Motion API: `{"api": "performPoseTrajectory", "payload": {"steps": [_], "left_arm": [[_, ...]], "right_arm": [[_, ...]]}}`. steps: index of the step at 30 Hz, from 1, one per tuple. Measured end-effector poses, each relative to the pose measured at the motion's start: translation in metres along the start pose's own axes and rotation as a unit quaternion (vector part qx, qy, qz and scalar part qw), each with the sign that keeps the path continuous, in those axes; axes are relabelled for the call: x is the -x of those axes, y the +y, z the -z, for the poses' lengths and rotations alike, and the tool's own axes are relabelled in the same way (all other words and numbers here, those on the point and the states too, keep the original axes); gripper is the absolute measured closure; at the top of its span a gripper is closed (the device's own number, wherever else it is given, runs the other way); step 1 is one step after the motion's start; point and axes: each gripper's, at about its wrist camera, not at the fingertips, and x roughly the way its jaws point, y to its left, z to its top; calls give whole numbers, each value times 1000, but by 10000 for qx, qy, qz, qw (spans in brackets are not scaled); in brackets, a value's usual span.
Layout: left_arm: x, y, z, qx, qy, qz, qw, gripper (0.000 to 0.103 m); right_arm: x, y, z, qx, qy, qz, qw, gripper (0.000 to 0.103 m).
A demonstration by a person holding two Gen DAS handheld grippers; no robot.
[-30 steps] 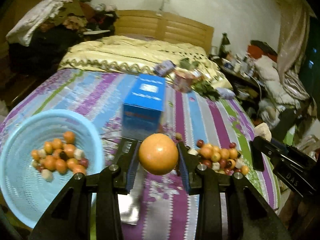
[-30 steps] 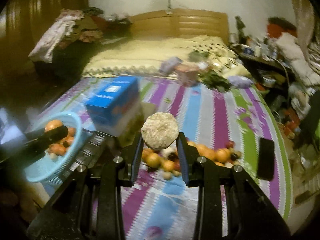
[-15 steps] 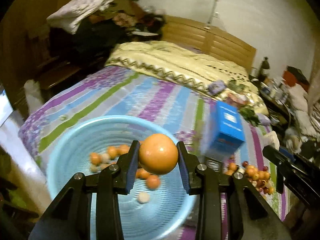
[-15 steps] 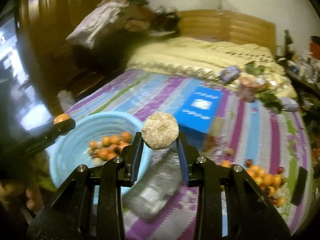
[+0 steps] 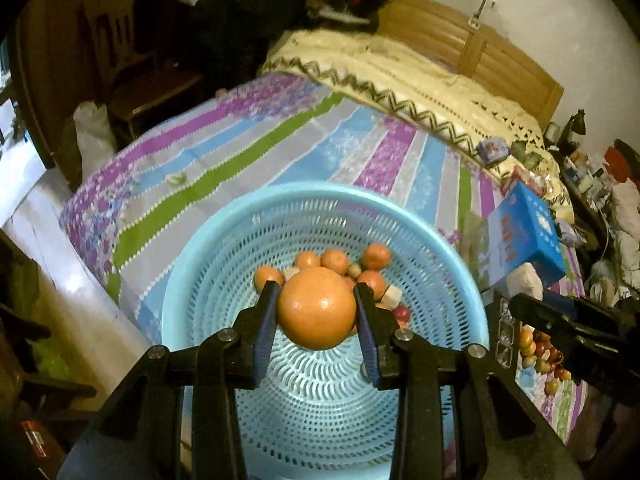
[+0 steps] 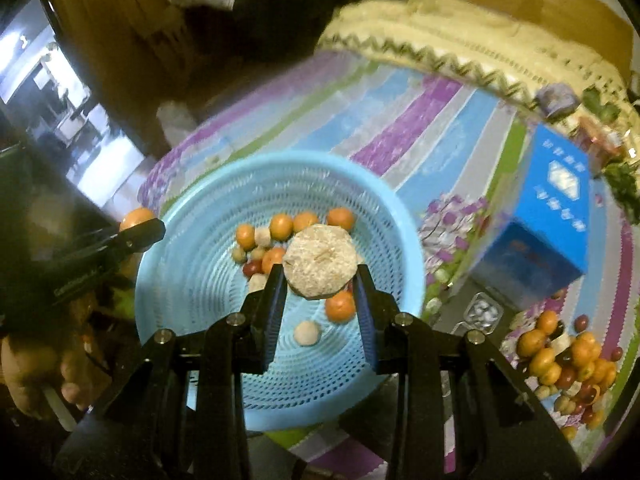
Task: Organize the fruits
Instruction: 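Lower the grapefruit and beige item in both tools into the basket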
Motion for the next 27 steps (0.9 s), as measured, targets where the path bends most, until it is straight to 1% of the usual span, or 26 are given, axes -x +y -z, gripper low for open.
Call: {"api": "performPoseTrajectory", "payload": {"steps": [5, 8, 18, 27], "left_arm": [[-17, 6, 2, 16, 256, -22, 9997, 65], [-26, 8, 4, 15, 375, -25, 9993, 65], [-41, 7, 8, 20, 559, 7, 9984, 65], [-46, 7, 9, 34, 593, 0, 9982, 65]], "right_arm": [[-19, 4, 0, 67, 457, -15, 9989, 69], [-24, 5, 0, 115, 603, -3, 9981, 69], [-35, 9, -4, 231, 758, -18, 9969, 69], [-40, 9, -5, 245, 793, -26, 9965, 69]]}}
